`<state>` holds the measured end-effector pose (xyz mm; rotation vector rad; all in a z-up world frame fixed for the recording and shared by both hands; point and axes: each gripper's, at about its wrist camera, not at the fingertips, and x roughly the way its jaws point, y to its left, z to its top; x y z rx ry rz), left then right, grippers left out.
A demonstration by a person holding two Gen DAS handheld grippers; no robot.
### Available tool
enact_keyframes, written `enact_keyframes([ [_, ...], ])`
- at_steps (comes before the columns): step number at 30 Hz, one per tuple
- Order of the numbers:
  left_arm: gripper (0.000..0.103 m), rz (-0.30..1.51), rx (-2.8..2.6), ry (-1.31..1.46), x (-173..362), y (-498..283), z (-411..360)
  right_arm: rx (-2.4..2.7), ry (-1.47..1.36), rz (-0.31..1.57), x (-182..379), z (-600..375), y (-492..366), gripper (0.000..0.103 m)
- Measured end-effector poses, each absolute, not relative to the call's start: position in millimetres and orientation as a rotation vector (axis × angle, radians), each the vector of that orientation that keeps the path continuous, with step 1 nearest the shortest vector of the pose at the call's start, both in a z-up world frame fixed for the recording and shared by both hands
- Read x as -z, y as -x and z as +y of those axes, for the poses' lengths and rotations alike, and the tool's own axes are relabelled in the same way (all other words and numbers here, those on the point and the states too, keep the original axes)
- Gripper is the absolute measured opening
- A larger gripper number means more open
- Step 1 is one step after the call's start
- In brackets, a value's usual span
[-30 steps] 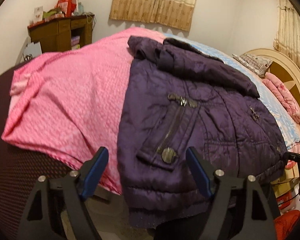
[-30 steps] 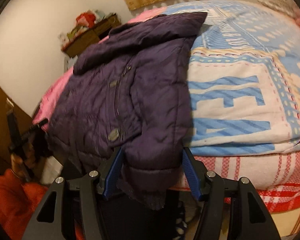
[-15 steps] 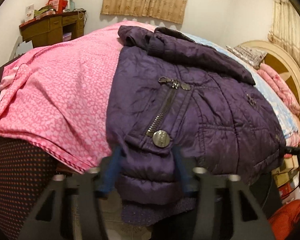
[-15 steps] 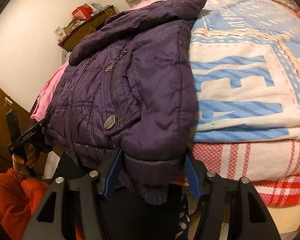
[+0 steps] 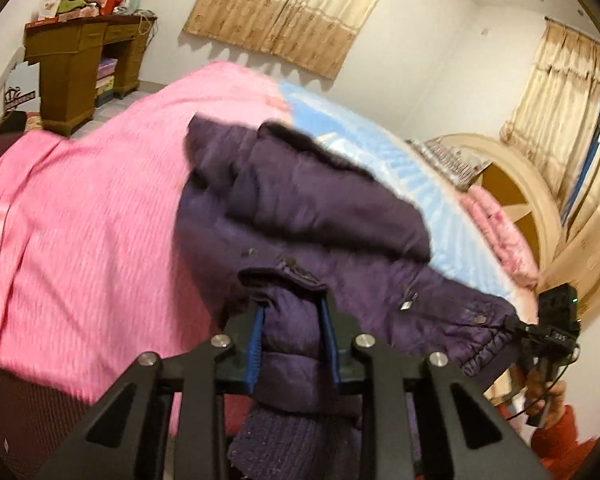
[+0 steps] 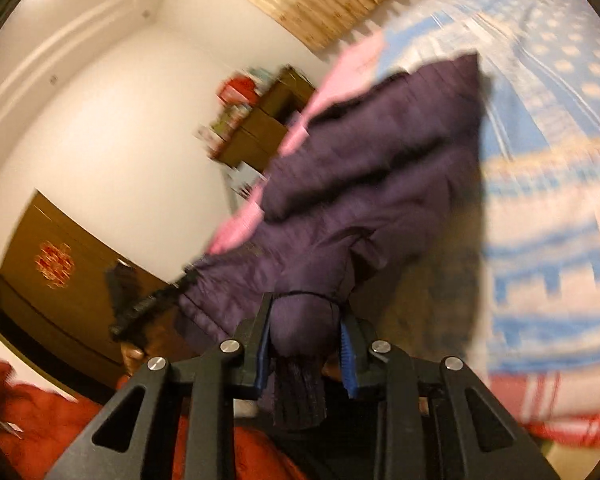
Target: Fold large clothes
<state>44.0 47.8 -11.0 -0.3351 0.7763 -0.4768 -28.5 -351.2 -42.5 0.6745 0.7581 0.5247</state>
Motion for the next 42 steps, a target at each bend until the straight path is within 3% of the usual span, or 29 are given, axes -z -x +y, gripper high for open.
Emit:
enact_keyframes([
  [10,0.026,0.759,0.468,0.451,-43,-136,41,-0.543,-0.812,0.604,-7,-377,-49,0.028],
  [21,0.026,0.755,0.339,0.518,-56,-261,14,-0.414,-0.887,0.467,-43,-416,-185,0.027],
  [25,0.026,0.799,0.240,0.588,-28,-323,9,-0.331,-0.902,0.479,-30,-432,-254,0.027],
  [30,0.027,0.914,0.083,0.658,35,-391,2,-0.201,-0.964,0.562,36,-447,-328,0.027],
  [34,0.040,0.963,-0.005,0.773,75,-417,13,-0.126,-0.991,0.621,87,-454,-356,0.031],
  [36,0.054,0.905,-0.060,0.806,72,-415,27,-0.128,-0.997,0.601,97,-457,-355,0.032],
  [38,0.062,0.823,-0.123,0.823,61,-407,46,-0.137,-1.000,0.593,100,-458,-353,0.033],
  [40,0.069,0.757,-0.110,0.826,45,-398,62,-0.162,-1.021,0.607,99,-461,-354,0.039],
  [42,0.069,0.734,-0.105,0.740,26,-387,70,-0.210,-1.066,0.609,92,-464,-352,0.061],
])
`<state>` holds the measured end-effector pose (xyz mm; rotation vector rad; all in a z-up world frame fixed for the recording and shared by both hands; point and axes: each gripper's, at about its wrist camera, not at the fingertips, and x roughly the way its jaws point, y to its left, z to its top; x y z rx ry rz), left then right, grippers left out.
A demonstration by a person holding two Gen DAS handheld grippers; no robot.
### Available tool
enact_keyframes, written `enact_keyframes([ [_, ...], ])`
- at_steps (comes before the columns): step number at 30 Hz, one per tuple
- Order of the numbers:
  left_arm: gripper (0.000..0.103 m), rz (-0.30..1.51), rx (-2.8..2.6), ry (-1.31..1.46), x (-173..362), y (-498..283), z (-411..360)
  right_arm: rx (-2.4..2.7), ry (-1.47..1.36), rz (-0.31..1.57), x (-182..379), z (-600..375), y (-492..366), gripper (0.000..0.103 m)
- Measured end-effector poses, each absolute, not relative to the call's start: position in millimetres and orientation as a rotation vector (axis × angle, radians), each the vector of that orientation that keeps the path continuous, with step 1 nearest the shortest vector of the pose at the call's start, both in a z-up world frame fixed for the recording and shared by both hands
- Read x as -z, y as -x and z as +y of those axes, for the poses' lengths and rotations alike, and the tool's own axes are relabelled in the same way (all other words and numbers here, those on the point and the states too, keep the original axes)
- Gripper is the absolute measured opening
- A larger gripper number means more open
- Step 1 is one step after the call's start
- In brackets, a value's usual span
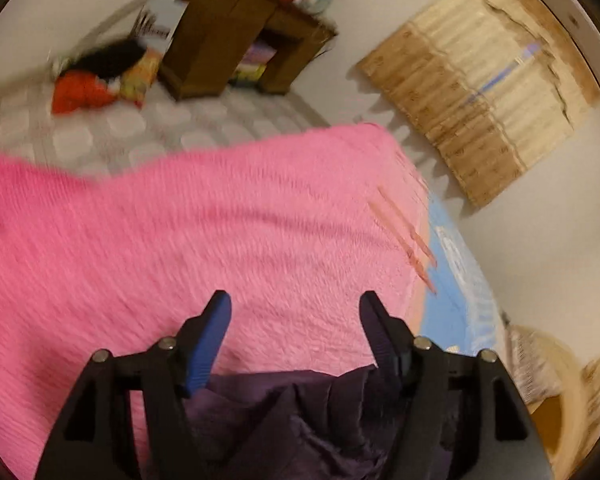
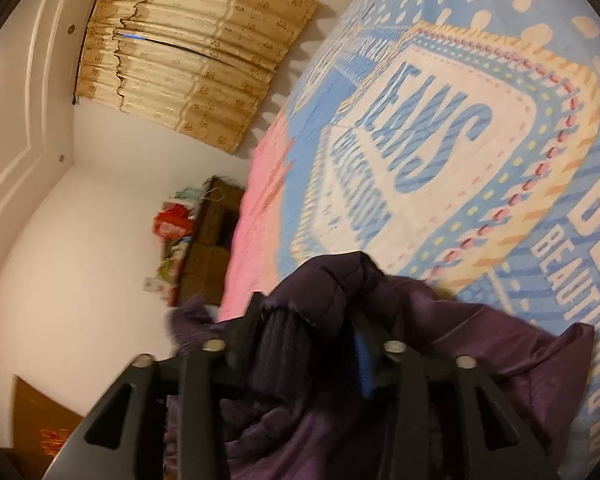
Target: Fold large clothes
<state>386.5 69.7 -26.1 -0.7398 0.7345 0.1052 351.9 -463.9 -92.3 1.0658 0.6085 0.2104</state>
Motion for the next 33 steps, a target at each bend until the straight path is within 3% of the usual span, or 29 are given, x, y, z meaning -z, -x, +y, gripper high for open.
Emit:
enact_keyframes([
  [3,0.074,0.714,-0.011,0.521,6,-365,69,-0.285,-1.078,0.478,61,-471,-329,0.073],
  [8,0.085,0.689,0.154,0.291,14,-310,68,-0.272,-0.796,0.451,13,-462,-264,0.074],
  [11,0.093,0.657,0.181,0.280,27,-289,72,-0.178,-0.648,0.537,21,-451,-230,0.074],
  [16,0.093,0.762,0.342,0.395,58,-277,60,-0.148,-0.523,0.659,52,-422,-212,0.074],
  [20,0.092,0.741,0.423,0.375,53,-269,41,-0.149,-0.426,0.741,77,-393,-226,0.074],
  [23,0.080,0.738,0.436,0.361,44,-269,34,-0.127,-0.359,0.742,78,-383,-227,0.075],
  [25,0.056,0.737,0.441,0.357,40,-266,36,-0.128,-0.362,0.752,79,-381,-228,0.069],
  [26,0.048,0.734,0.438,0.359,38,-264,41,-0.135,-0.366,0.757,79,-380,-228,0.061],
  [27,0.031,0.735,0.436,0.363,38,-260,46,-0.133,-0.362,0.760,79,-379,-225,0.052],
  [28,0.022,0.736,0.439,0.376,38,-259,49,-0.129,-0.351,0.765,78,-378,-223,0.046],
  [30,0.016,0.728,0.453,0.405,38,-255,48,-0.126,-0.358,0.768,73,-377,-220,0.030],
  [33,0.012,0.668,0.499,0.418,26,-242,46,-0.150,-0.393,0.742,58,-377,-213,0.018],
])
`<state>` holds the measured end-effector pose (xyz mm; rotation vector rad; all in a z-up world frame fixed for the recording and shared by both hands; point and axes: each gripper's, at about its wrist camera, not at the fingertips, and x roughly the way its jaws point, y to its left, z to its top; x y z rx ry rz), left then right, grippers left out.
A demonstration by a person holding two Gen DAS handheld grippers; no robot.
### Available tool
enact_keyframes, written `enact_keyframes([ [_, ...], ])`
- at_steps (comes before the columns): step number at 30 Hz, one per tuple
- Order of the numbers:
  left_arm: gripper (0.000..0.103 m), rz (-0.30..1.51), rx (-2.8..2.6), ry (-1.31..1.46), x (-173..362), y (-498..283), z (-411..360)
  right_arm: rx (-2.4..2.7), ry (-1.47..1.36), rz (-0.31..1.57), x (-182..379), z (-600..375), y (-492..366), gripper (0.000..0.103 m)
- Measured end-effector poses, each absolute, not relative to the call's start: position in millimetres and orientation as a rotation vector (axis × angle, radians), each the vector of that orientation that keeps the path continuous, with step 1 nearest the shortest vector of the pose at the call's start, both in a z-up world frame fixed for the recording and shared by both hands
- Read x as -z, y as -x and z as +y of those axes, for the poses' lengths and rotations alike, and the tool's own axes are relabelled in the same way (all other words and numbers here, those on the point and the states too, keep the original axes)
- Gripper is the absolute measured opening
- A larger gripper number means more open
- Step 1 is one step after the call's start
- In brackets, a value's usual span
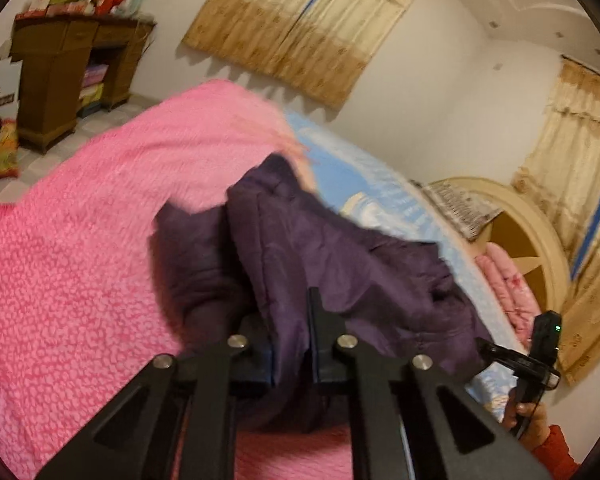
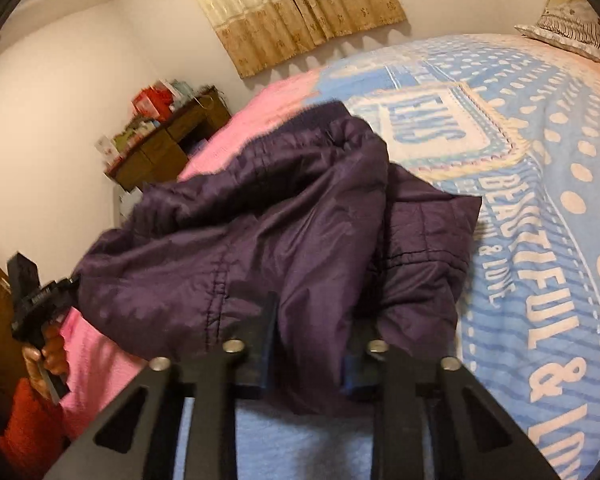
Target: Fold large clothes
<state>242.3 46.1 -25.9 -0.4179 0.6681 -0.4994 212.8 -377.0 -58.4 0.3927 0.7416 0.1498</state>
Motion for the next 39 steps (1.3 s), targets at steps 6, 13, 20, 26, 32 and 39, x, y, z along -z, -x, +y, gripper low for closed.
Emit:
enact_keyframes([
  [6,0.011,0.577,0.542,0.477,16,-212,61,-0.231,-0.466,0.679,34,-383,-188,0.013],
  [13,0.019,0.751,0.446,0.521,83,-223,75,-0.188,-0.597,0.767,100,-399,-171,0.012],
  [20,0.050,0.723,0.321,0.422,35,-217,90,-0.189,-0.480,0.804,70,-394,-167,0.036],
  [26,0.064,0.610,0.327,0.175,-31,-244,70,-0.220,-0.256,0.627,-13,-390,-180,0.072],
  [32,0.074,0.686,0.416,0.019,-35,-323,10,-0.329,0.032,0.658,-43,-344,-271,0.072],
  [39,0.074,0.850,0.511,-0.079,-5,-379,-33,-0.552,0.324,0.854,-18,-300,-365,0.072],
])
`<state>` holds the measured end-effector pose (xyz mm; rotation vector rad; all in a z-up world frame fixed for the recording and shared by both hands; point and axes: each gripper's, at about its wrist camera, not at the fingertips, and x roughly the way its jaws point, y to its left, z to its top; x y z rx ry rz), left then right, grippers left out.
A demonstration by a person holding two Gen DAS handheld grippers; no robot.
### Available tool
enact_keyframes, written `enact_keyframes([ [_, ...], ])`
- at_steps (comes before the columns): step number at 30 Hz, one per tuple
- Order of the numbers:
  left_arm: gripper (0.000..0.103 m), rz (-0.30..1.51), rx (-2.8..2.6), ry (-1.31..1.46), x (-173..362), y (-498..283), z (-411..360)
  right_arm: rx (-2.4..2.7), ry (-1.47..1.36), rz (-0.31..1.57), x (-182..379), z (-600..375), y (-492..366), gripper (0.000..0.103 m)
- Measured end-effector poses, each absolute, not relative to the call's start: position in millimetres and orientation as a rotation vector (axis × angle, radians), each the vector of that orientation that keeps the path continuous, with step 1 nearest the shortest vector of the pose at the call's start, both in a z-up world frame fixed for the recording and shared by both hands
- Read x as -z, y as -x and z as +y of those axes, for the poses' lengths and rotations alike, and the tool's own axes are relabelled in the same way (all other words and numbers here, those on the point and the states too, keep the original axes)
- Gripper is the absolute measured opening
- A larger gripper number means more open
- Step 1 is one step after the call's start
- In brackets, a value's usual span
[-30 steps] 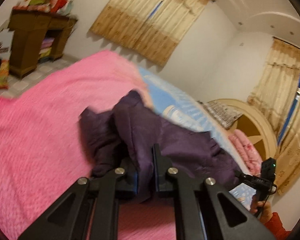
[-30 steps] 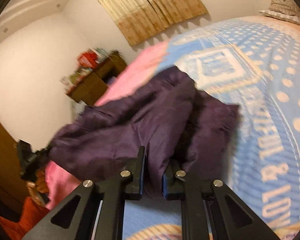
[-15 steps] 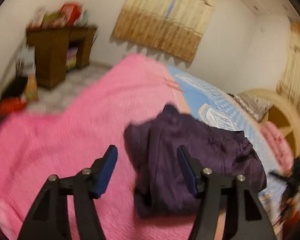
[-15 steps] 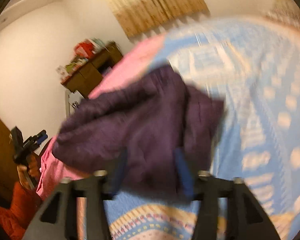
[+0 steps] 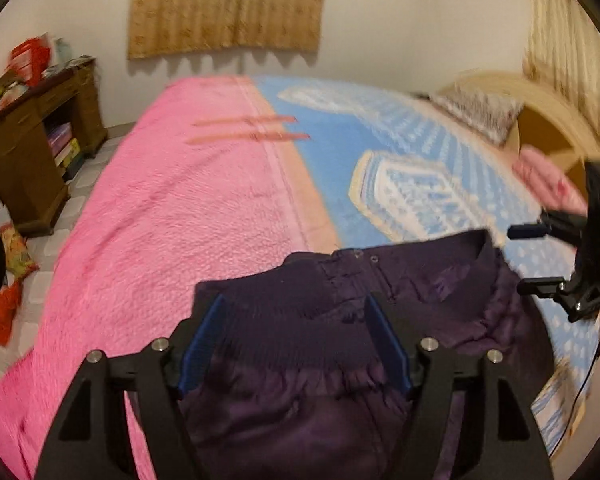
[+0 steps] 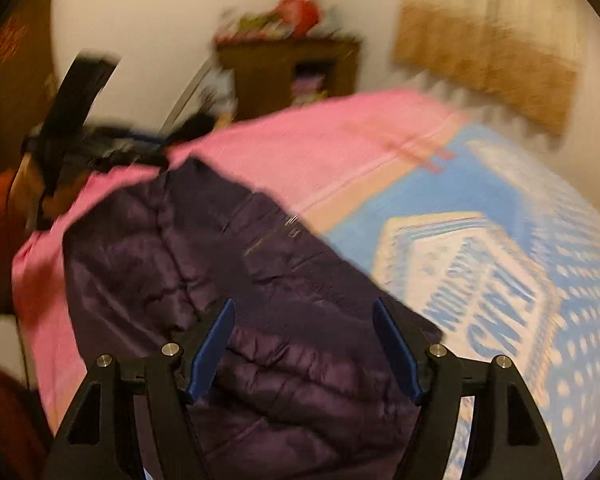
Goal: Fold large clothes
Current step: 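Grasp the ribbed jacket hem with both grippers side by side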
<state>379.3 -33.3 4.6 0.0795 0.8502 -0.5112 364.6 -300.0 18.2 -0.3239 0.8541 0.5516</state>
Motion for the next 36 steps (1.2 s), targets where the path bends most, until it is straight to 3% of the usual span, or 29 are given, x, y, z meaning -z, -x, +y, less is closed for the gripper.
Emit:
enact_keyframes([
  [5,0.074,1.010,0.479,-0.130,30,-396,-40,-0.589,0.406,1.100,36,-298,-393,0.072],
  [8,0.074,1.063,0.449,-0.106,53,-398,-33,-0.589,0.469,1.072,55,-295,-378,0.072],
  [9,0.067,1.055,0.448,-0.113,55,-396,-33,-0.572,0.485,1.043,56,-294,-372,0.067],
  [10,0.048,1.033,0.443,-0.136,57,-391,-33,-0.561,0.471,1.034,56,-295,-368,0.061],
  [11,0.039,1.011,0.455,-0.158,58,-385,-34,-0.553,0.456,1.024,54,-296,-365,0.049],
  [12,0.014,0.997,0.464,-0.169,56,-381,-36,-0.538,0.439,1.007,52,-296,-359,0.043],
  [13,0.011,0.976,0.457,-0.185,54,-375,-36,-0.512,0.444,0.990,51,-294,-354,0.041],
  [16,0.010,0.909,0.452,-0.174,37,-365,-32,-0.447,0.443,0.912,34,-290,-338,0.023],
  [17,0.010,0.882,0.458,-0.140,27,-363,-27,-0.418,0.426,0.868,23,-293,-336,0.009],
  [25,0.010,0.760,0.368,0.133,-17,-391,12,-0.311,0.248,0.747,-14,-319,-351,0.009],
  [31,0.010,0.762,0.229,0.052,17,-424,-12,-0.103,0.256,0.764,5,-315,-386,0.009],
  [35,0.010,0.855,0.117,-0.003,70,-447,-18,-0.016,0.218,0.888,71,-328,-427,0.009],
  [36,0.006,0.919,0.108,0.002,86,-454,-18,-0.018,0.145,0.904,84,-338,-430,0.008],
])
